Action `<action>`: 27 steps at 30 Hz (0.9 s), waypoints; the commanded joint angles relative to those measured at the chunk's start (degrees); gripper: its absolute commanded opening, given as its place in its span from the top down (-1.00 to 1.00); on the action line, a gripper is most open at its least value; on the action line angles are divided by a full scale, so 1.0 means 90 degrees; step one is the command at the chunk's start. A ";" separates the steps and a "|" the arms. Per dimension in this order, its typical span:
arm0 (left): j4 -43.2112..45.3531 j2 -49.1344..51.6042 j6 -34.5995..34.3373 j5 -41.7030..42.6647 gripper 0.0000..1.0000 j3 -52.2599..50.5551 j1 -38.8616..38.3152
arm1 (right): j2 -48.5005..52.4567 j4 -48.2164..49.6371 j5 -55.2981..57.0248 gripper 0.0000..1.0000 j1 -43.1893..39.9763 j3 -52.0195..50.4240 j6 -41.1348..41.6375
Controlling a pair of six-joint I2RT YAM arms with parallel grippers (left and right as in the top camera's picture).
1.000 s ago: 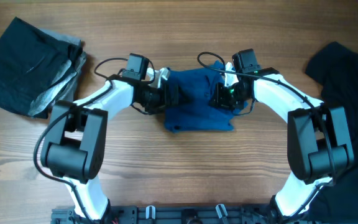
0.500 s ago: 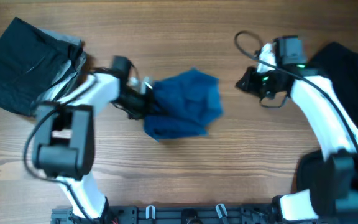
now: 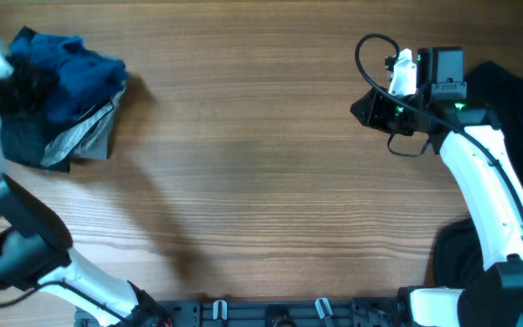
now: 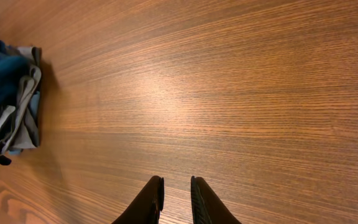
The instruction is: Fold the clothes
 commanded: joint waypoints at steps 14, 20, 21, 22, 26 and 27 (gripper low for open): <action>-0.1542 -0.2650 0.2001 0.1052 -0.93 0.1027 0.0563 | -0.1353 -0.0602 0.0068 0.65 0.0022 0.0398 -0.0379; -0.2982 -0.4444 0.3366 0.0476 -1.00 0.1027 -0.1506 | -0.4027 -0.1234 0.1112 0.33 0.0056 0.0976 -0.0381; -0.3271 -0.4648 0.3364 0.0440 -1.00 0.1027 -0.1800 | -0.4357 -0.1236 0.1253 0.19 0.0056 0.0976 -0.0381; -0.3551 -0.4852 0.3364 0.0427 -1.00 0.1027 -0.2045 | -0.4818 -0.1263 0.1326 -0.28 0.0056 0.0976 -0.0384; -0.4629 -0.5450 0.3322 -0.0631 -1.00 0.1025 -0.2205 | -0.5406 -0.1610 0.1355 -0.99 0.0056 0.0976 -0.0318; -0.4828 -0.5530 0.3322 -0.0889 -1.00 0.1025 -0.2205 | -0.5411 -0.1698 0.1353 -0.99 0.0056 0.0969 -0.0306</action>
